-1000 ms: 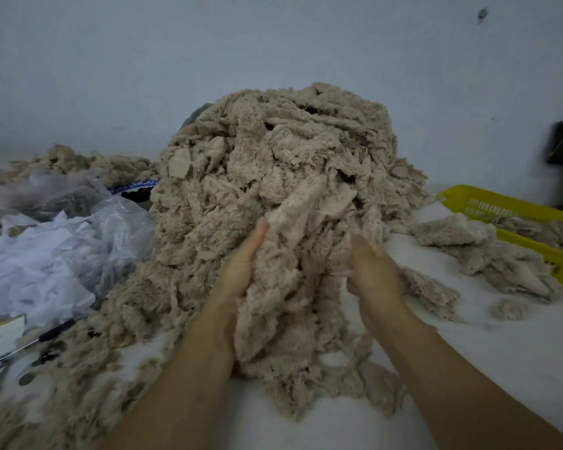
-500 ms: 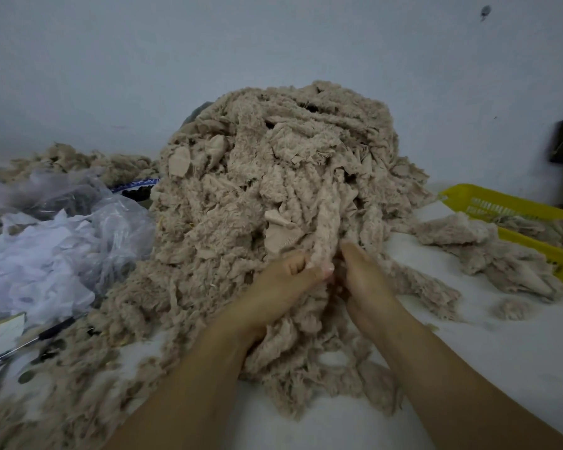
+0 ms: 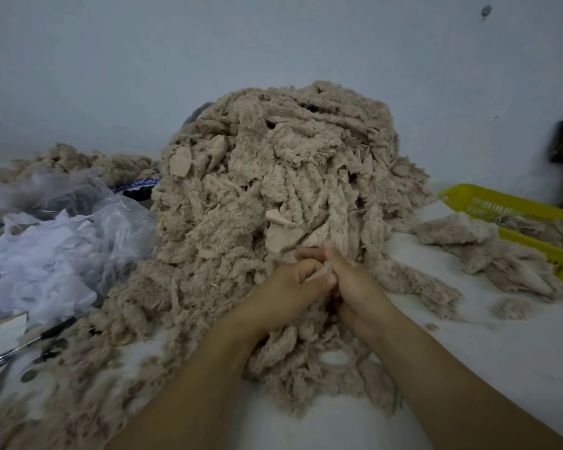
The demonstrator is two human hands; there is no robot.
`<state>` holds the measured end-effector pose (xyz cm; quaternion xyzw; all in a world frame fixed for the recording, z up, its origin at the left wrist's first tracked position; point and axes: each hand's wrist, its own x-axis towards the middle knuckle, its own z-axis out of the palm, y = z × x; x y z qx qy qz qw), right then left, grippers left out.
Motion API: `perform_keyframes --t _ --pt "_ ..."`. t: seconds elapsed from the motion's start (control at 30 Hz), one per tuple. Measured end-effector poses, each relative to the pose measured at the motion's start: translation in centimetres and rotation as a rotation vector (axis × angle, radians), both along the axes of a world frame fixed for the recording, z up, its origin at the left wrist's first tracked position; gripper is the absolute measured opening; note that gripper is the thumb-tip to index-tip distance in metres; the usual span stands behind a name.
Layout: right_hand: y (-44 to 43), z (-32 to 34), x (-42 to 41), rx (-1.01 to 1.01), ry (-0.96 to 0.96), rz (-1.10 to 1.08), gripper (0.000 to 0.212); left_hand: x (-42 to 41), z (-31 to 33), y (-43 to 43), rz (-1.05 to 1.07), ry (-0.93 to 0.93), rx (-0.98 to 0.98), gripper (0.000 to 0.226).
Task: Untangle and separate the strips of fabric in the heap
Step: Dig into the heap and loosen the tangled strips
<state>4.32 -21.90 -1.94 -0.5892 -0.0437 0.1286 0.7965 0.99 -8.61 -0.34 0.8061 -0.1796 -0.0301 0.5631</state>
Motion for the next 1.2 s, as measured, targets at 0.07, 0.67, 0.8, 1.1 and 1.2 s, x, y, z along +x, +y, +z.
perform_keyframes --t 0.07,0.67,0.8,1.1,1.2 --pt "-0.9 -0.2 1.2 0.069 0.069 -0.092 0.049 -0.9 0.4 -0.4 -0.090 -0.007 -0.045 0.027" --pt "1.1 -0.3 -1.2 -0.311 -0.297 0.162 0.036 1.8 0.3 3.1 0.415 0.265 -0.934 0.053" --pt "0.1 1.0 -0.1 0.225 0.015 -0.106 0.022 1.0 0.3 1.9 0.256 0.139 -0.605 0.052" --pt "-1.7 2.0 0.4 0.395 0.078 -0.169 0.043 1.1 -1.8 0.9 0.232 -0.148 0.071 0.016" --pt "-1.3 1.6 0.6 0.336 0.059 -0.135 0.036 1.2 -1.6 1.1 0.316 -0.266 0.032 0.019"
